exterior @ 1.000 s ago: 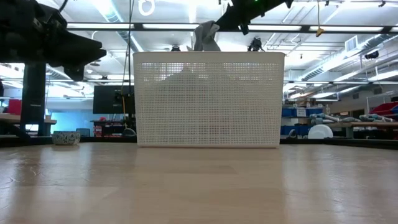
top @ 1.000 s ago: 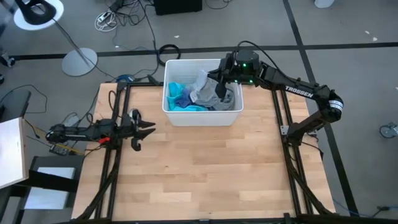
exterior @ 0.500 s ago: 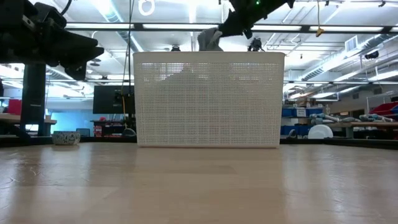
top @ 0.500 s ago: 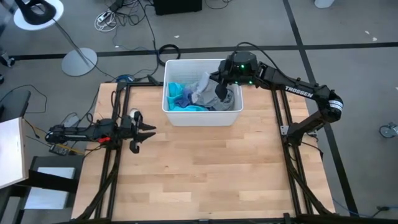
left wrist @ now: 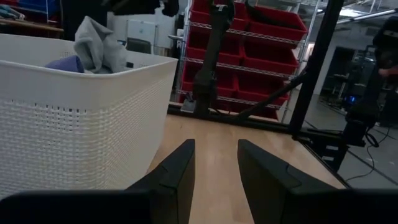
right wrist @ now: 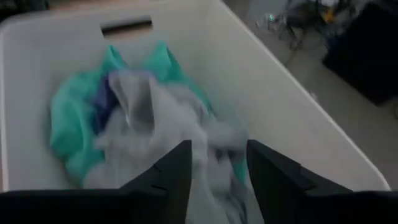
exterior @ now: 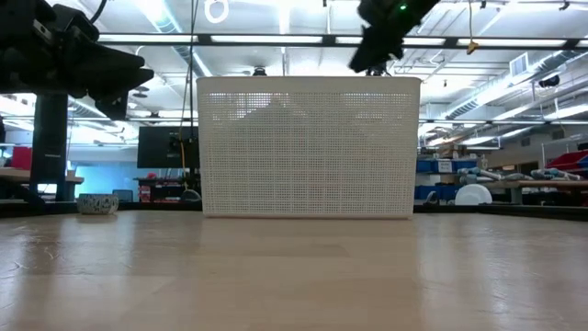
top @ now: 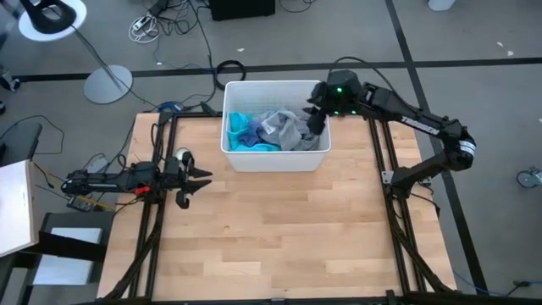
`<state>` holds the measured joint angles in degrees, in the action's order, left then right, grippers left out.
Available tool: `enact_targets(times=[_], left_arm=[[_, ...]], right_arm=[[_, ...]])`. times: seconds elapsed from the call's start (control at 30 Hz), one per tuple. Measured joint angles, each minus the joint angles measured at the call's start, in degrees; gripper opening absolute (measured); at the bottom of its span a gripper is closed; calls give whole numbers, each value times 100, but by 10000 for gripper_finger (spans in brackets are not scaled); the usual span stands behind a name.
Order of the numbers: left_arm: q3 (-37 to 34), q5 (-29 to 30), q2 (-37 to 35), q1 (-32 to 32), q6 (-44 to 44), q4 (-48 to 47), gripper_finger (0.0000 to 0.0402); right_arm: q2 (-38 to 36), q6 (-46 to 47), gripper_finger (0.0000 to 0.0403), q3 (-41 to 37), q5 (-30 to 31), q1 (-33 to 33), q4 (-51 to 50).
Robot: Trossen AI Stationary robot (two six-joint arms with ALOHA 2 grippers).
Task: Sort clothes
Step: Return to home position
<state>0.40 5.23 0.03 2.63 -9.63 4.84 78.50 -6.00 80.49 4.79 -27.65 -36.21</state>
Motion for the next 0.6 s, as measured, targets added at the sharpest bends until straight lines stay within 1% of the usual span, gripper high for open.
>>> enact_targets(times=[0.17, 0.3, 0.37, 0.47, 0.53, 0.6], left_arm=[[0, 2, 0, 0, 0, -2, 127], [0, 2, 0, 0, 0, -4, 127], [0, 3, 0, 0, -1, -4, 127], [0, 4, 0, 0, -1, -5, 127], [0, 4, 0, 0, -2, -5, 127], [0, 4, 0, 0, -2, -6, 127]], right_arm=[[-628, 107, 159, 1, 13, 19, -1424], [-1142, 985, 158, 2, -5, 92, -2714], [-1409, 1297, 159, -34, -146, 183, -3221], [-1927, 1353, 159, -450, -516, 507, -3162], [-2338, 1364, 158, -893, -712, 748, -2894], [-2787, 1493, 157, -1435, -769, 982, -2529]])
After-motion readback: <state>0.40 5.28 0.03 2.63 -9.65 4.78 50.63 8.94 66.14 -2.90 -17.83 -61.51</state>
